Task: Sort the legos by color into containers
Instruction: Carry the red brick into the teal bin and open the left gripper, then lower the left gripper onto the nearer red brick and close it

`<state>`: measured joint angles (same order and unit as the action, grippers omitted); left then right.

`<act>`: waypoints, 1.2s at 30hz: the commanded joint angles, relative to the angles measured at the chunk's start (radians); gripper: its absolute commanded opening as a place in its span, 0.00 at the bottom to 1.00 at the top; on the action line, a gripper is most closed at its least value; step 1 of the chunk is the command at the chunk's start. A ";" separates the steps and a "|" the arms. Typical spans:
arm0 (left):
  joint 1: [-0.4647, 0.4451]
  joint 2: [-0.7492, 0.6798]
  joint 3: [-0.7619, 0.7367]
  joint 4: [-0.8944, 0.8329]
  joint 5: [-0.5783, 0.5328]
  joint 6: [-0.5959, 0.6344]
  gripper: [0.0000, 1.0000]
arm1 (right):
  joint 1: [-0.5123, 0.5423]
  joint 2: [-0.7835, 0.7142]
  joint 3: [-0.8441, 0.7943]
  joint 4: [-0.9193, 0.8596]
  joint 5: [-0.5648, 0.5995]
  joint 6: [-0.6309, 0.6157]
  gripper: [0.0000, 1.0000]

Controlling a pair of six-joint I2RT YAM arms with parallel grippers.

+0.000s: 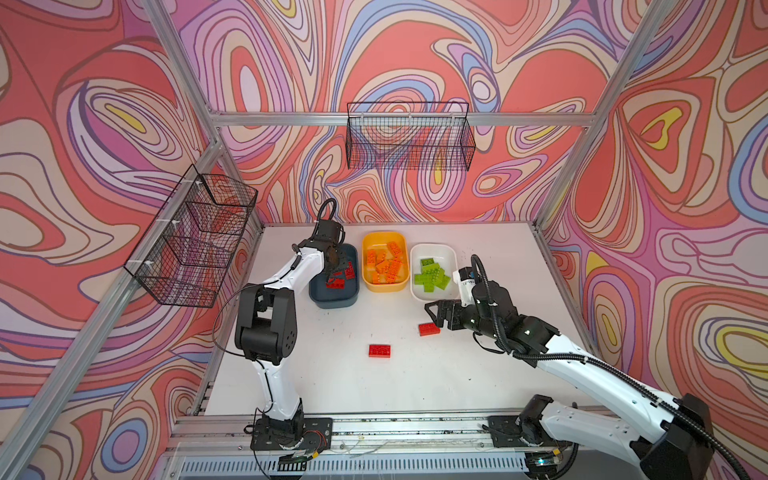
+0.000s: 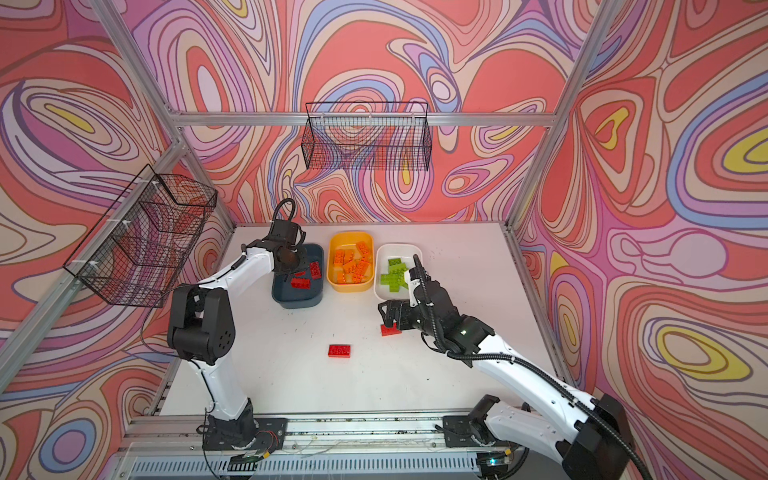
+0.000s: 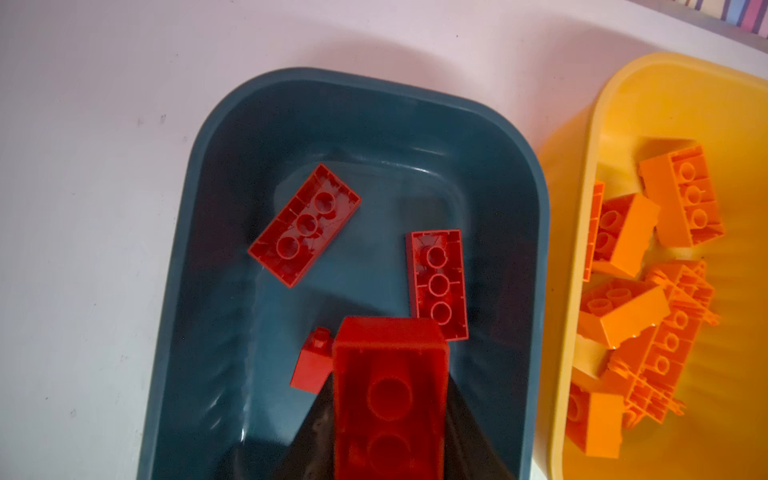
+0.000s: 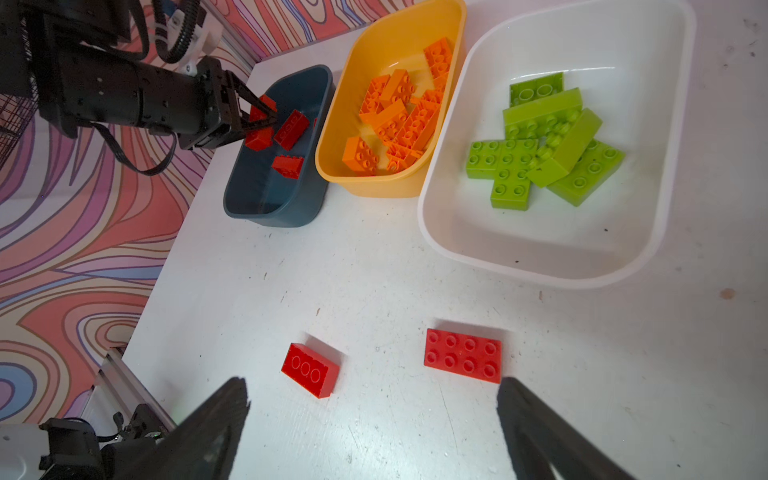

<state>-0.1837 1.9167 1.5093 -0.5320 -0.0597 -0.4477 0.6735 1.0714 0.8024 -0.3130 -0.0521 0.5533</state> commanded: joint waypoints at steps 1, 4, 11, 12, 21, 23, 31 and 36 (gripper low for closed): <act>0.006 0.023 0.047 -0.070 0.003 -0.003 0.60 | 0.003 0.024 0.040 0.059 -0.035 0.011 0.98; 0.006 0.005 0.034 -0.071 0.011 -0.013 0.73 | 0.004 0.037 0.051 0.060 -0.036 0.008 0.98; -0.014 -0.162 -0.145 0.016 0.117 -0.054 0.75 | 0.005 0.021 0.045 0.040 -0.018 0.000 0.98; -0.030 -0.193 -0.175 0.020 0.121 -0.054 0.75 | 0.005 0.015 0.038 0.033 -0.010 -0.001 0.98; -0.336 -0.498 -0.536 0.002 0.029 -0.110 0.76 | 0.006 -0.080 -0.036 -0.019 0.032 0.017 0.98; -0.406 -0.554 -0.612 0.007 0.021 -0.166 0.77 | 0.006 -0.096 -0.041 -0.034 0.040 0.019 0.98; -0.631 -0.633 -0.771 0.035 -0.060 -0.388 0.82 | 0.009 -0.145 -0.058 -0.051 0.041 0.035 0.98; -0.688 -0.568 -0.761 0.076 -0.059 -0.424 0.85 | 0.009 -0.170 -0.072 -0.056 0.042 0.046 0.98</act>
<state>-0.8501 1.3128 0.7353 -0.4847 -0.0803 -0.8028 0.6758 0.9237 0.7471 -0.3553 -0.0227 0.5800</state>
